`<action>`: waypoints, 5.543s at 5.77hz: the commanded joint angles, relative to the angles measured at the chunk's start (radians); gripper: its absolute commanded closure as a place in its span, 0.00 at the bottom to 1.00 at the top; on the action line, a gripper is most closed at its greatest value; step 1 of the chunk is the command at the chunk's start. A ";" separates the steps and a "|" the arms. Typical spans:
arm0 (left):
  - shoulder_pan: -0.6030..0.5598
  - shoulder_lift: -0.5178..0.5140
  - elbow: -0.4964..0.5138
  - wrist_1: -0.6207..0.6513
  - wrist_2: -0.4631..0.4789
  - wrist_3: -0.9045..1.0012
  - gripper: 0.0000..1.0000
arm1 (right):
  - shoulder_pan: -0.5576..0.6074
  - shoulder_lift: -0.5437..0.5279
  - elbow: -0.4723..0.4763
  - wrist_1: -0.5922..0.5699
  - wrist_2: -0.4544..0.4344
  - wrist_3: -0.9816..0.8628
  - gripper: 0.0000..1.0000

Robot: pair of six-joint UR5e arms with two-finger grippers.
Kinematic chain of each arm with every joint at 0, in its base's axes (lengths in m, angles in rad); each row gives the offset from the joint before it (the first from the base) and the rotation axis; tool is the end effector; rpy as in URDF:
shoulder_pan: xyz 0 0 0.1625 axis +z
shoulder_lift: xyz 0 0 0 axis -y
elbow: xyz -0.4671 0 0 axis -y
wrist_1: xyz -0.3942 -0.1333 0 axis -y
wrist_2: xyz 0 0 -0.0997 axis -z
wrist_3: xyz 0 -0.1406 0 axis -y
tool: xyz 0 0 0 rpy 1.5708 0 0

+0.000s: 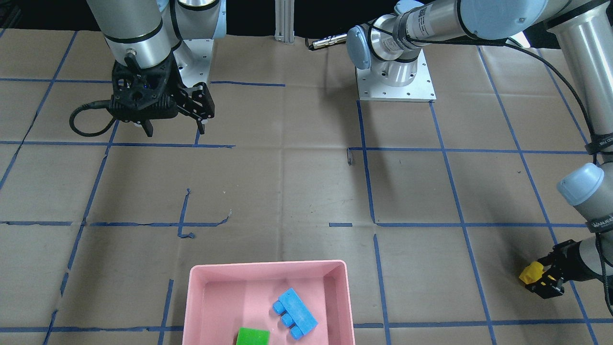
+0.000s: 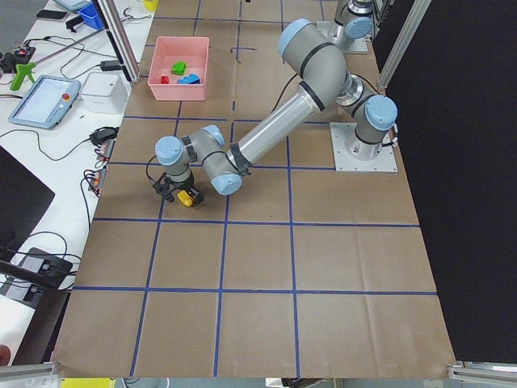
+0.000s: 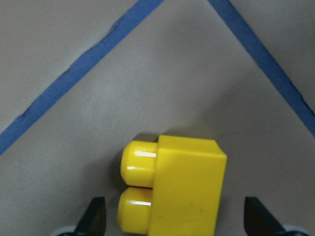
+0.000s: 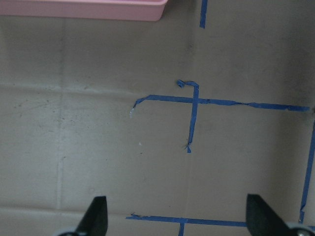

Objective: Put all blocks into box

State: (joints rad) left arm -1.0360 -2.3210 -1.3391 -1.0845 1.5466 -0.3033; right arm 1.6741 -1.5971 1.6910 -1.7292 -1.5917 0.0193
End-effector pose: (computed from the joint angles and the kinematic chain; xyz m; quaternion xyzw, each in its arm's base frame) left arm 0.2677 -0.7201 0.1652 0.4070 -0.9132 -0.0146 0.0139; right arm 0.1801 -0.4727 0.4586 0.0416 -0.9986 0.0328 0.0085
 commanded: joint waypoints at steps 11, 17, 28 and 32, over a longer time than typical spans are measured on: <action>-0.402 0.100 0.469 -0.538 0.052 0.326 0.87 | -0.007 -0.040 0.032 -0.010 -0.008 0.005 0.00; -0.750 -0.132 0.488 -0.269 0.036 0.010 0.80 | 0.000 -0.038 0.035 -0.007 -0.011 0.010 0.00; -0.555 0.545 0.004 -0.544 0.075 0.257 0.01 | -0.005 -0.030 0.033 -0.015 -0.002 0.008 0.00; -0.559 0.706 -0.144 -0.502 0.006 0.314 0.01 | -0.004 -0.029 0.032 -0.020 0.009 0.010 0.00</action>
State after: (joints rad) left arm -1.5947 -1.6287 -1.4787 -1.5861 1.5588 0.0144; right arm 1.6693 -1.6261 1.7236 -1.7486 -1.5894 0.0291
